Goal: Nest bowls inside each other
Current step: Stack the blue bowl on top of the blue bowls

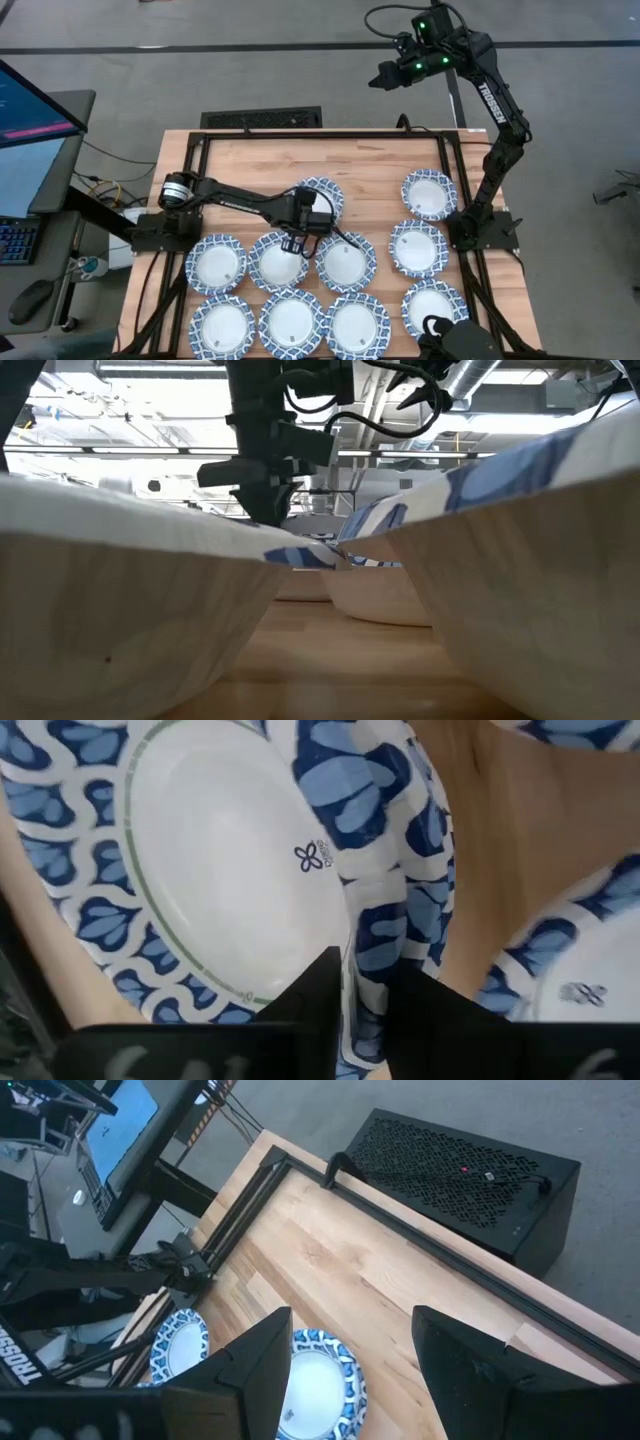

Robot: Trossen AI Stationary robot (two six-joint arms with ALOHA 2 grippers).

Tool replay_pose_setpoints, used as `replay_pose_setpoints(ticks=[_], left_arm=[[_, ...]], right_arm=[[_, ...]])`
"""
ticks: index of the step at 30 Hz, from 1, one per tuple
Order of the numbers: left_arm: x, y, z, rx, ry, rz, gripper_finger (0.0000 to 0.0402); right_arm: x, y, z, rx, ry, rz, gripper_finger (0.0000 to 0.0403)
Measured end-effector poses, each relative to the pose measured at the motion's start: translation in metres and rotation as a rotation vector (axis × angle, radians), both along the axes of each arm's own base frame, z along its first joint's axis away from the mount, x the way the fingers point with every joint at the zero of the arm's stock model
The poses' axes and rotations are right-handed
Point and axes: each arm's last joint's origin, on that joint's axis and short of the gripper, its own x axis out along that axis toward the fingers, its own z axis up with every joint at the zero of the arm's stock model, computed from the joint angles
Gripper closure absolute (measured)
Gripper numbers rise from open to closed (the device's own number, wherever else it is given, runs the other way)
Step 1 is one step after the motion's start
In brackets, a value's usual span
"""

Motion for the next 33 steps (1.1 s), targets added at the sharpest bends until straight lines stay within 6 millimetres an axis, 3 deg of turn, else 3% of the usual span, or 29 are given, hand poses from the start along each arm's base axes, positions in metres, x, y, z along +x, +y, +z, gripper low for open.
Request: replay_pose_setpoints(ticks=[7, 19, 27, 33], left_arm=[[-0.002, -0.002, 0.001, -0.020, -0.004, 0.053, 0.0317], [0.009, -0.007, 0.031, -0.027, -0.102, 0.059, 0.0268], [0.003, -0.005, 0.026, -0.085, -0.010, 0.072, 0.0253], [-0.009, -0.005, 0.047, -0.096, -0.046, 0.115, 0.0241]], right_arm=[[0.000, 0.000, 0.000, -0.001, 0.000, 0.001, 0.0173], [-0.004, -0.004, 0.000, -0.005, 0.001, -0.014, 0.0173], [-0.010, -0.009, 0.000, -0.005, 0.002, -0.037, 0.0173], [-0.015, -0.013, 0.000, -0.004, 0.002, -0.058, 0.0173]])
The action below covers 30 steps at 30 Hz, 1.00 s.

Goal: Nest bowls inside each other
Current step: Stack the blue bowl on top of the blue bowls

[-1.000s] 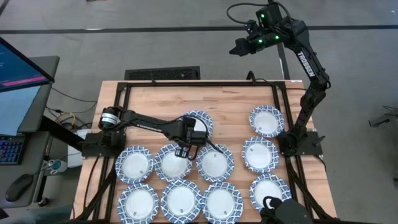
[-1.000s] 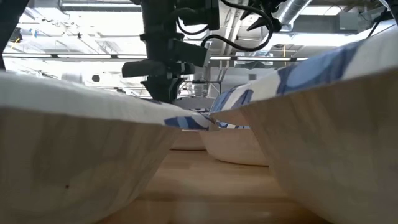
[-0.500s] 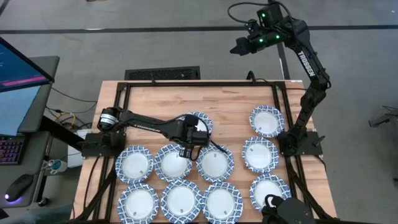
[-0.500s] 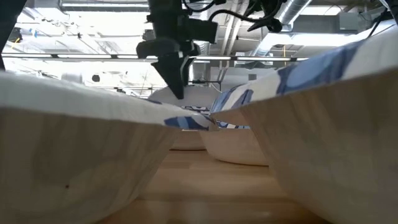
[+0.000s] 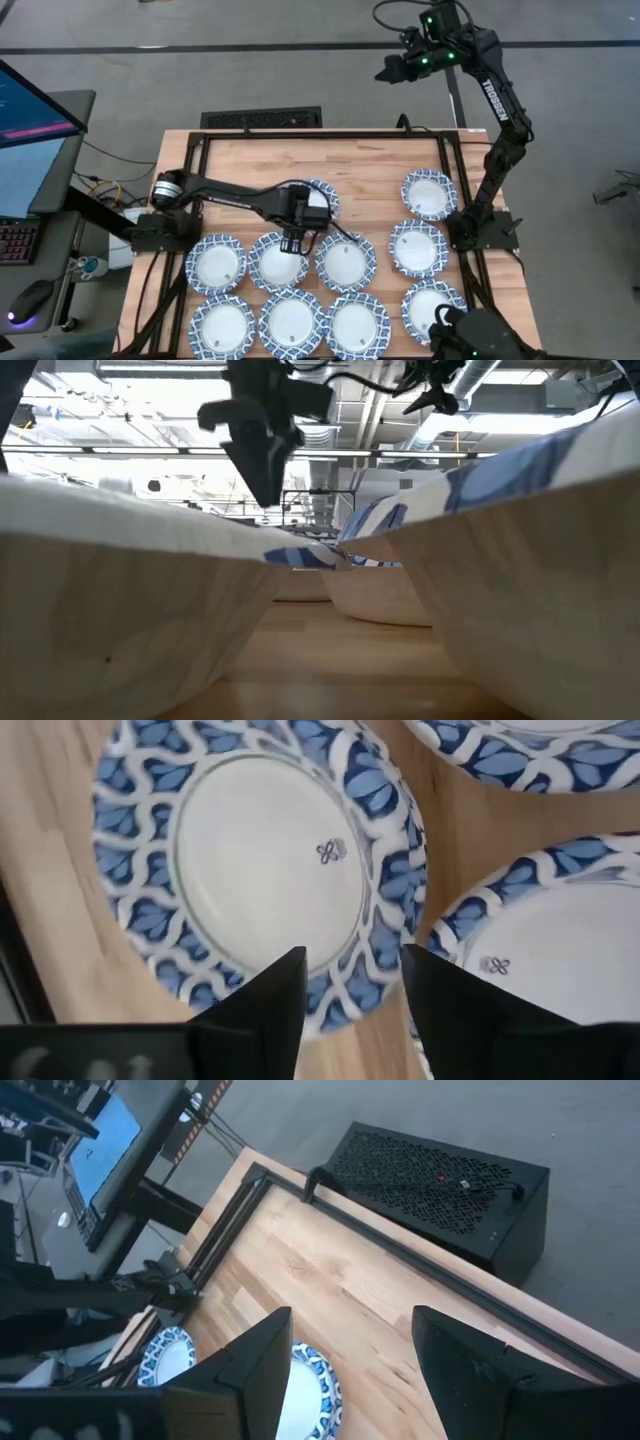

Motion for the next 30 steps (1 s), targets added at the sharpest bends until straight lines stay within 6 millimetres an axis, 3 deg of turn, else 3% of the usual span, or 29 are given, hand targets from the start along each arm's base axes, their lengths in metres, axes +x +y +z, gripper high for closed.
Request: replay_pose_setpoints(ticks=[4, 8, 16, 24, 30], left_arm=[[-0.014, 0.003, 0.015, -0.063, -0.023, 0.141, 0.0235], [-0.028, 0.004, 0.013, -0.150, -0.085, 0.303, 0.0232], [-0.068, 0.004, -0.026, -0.232, -0.057, 0.545, 0.0232], [-0.091, 0.002, -0.050, -0.365, -0.057, 0.557, 0.0232], [-0.102, 0.004, -0.066, -0.346, -0.008, 0.570, 0.0232]], right_arm=[[-0.003, -0.002, 0.000, 0.000, 0.000, -0.011, 0.0173], [-0.004, -0.003, 0.000, -0.008, 0.006, -0.004, 0.0173], [-0.005, -0.001, -0.002, -0.012, 0.028, 0.021, 0.0173], [-0.005, -0.002, -0.002, -0.015, 0.026, 0.021, 0.0173], [-0.004, -0.001, -0.002, -0.015, 0.026, 0.024, 0.0173]])
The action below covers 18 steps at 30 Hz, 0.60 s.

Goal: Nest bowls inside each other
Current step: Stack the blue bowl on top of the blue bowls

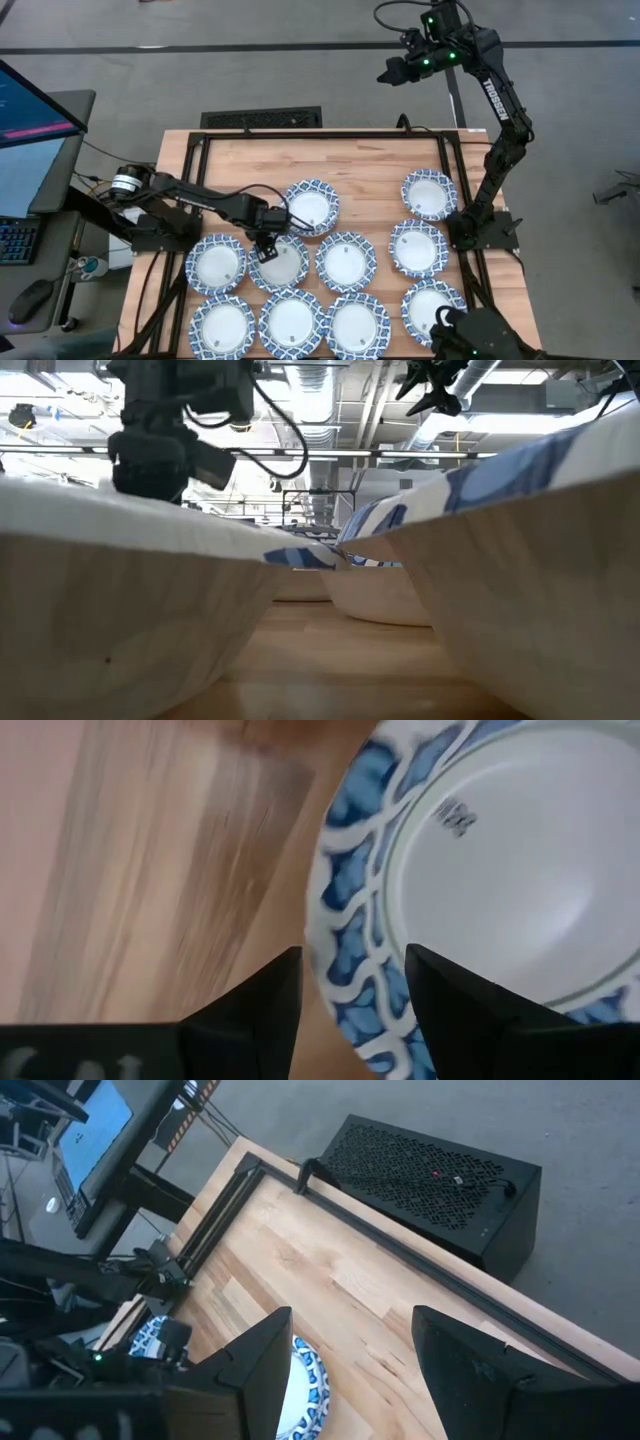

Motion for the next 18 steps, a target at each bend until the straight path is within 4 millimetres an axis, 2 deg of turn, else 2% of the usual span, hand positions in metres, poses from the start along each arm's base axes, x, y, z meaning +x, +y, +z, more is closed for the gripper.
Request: replay_pose_setpoints(ticks=[12, 18], left_arm=[[-0.004, -0.001, -0.021, -0.045, -0.047, 0.009, 0.0233], [-0.007, 0.001, -0.024, 0.004, -0.043, -0.020, 0.0275]], right_arm=[[0.001, 0.001, 0.000, -0.001, 0.001, 0.004, 0.0173], [0.002, 0.001, 0.000, -0.001, 0.001, 0.003, 0.0173]])
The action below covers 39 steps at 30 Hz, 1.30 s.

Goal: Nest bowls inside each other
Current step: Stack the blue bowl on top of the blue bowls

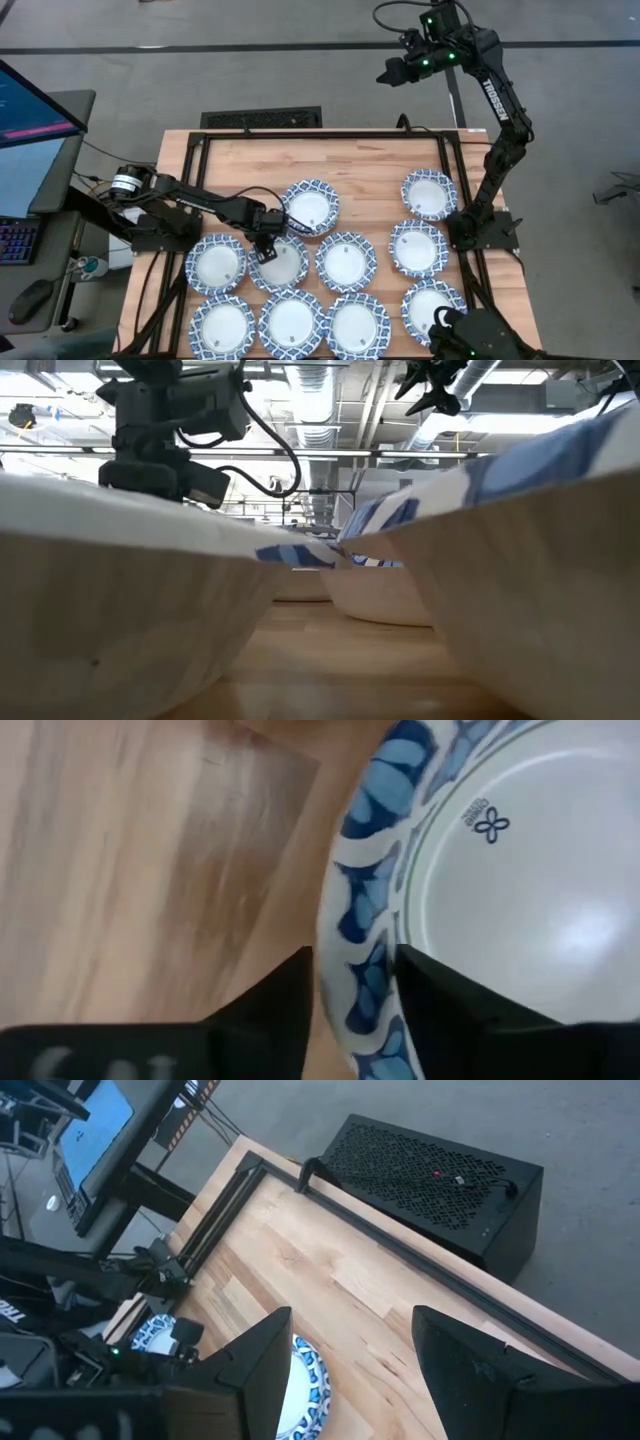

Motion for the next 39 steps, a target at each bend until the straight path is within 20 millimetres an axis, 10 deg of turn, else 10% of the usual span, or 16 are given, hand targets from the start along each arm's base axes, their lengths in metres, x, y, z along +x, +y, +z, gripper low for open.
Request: replay_pose_setpoints(ticks=[11, 26, 39], left_arm=[[-0.001, 0.014, 0.011, -0.025, 0.022, 0.011, 0.0395], [-0.001, 0.069, 0.155, -0.018, -0.306, 0.200, 0.0401], [0.048, 0.142, 0.095, -0.013, -0.262, 0.425, 0.0401]], right_arm=[[0.000, -0.001, 0.000, -0.006, -0.004, -0.001, 0.0173], [0.000, -0.001, 0.001, -0.012, -0.009, -0.002, 0.0173], [0.003, 0.002, 0.000, -0.002, -0.002, 0.012, 0.0173]])
